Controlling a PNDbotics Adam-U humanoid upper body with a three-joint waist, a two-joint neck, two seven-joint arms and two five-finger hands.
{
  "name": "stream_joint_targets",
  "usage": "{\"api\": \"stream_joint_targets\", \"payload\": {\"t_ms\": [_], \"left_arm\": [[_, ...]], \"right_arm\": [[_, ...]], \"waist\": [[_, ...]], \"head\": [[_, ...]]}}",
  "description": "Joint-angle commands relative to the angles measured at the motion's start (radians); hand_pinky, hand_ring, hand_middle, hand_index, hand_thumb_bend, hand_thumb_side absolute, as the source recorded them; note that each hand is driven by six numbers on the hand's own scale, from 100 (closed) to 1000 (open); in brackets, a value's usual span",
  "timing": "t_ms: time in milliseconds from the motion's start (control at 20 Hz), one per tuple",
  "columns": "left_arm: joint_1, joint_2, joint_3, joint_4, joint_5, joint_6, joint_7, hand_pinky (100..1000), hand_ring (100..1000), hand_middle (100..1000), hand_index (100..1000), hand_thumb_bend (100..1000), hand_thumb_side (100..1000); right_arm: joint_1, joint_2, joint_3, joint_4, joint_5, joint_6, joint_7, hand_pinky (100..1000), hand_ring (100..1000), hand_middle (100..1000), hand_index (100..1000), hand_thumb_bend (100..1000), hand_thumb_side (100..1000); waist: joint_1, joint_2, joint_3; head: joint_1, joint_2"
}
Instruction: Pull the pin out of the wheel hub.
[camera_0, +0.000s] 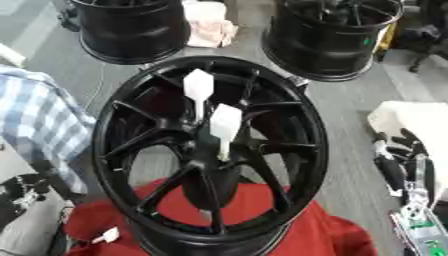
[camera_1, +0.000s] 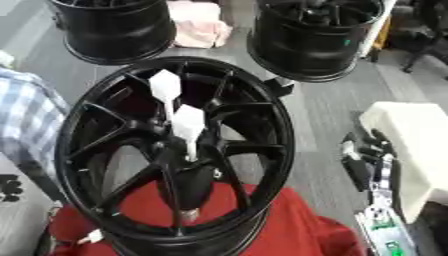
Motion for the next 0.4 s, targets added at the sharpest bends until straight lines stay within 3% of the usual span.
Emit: {"api": "stream_joint_targets", "payload": {"t_ms": [50,400], "left_arm": [[-0.013,0.016,0.000,-0.008,0.007,-0.003,-0.004,682,679,627,736,464,511],[-0.015,0.015,-0.001,-0.007,0.007,-0.003,-0.006,682,679,629,737,466,511]], "right_arm": [[-0.014,0.003,0.019,0.035,-0.018,-0.033,-0.004,744,694,719,876,234,485],[-0.017,0.004,0.028,0.079,-0.004,-0.051,0.001,739,685,703,870,231,484]], "waist": [[0.007,-0.003,0.001],[0.008,-0.005,0.004]], "head": [[-0.005,-0.019],[-0.020,-0.020]]}}
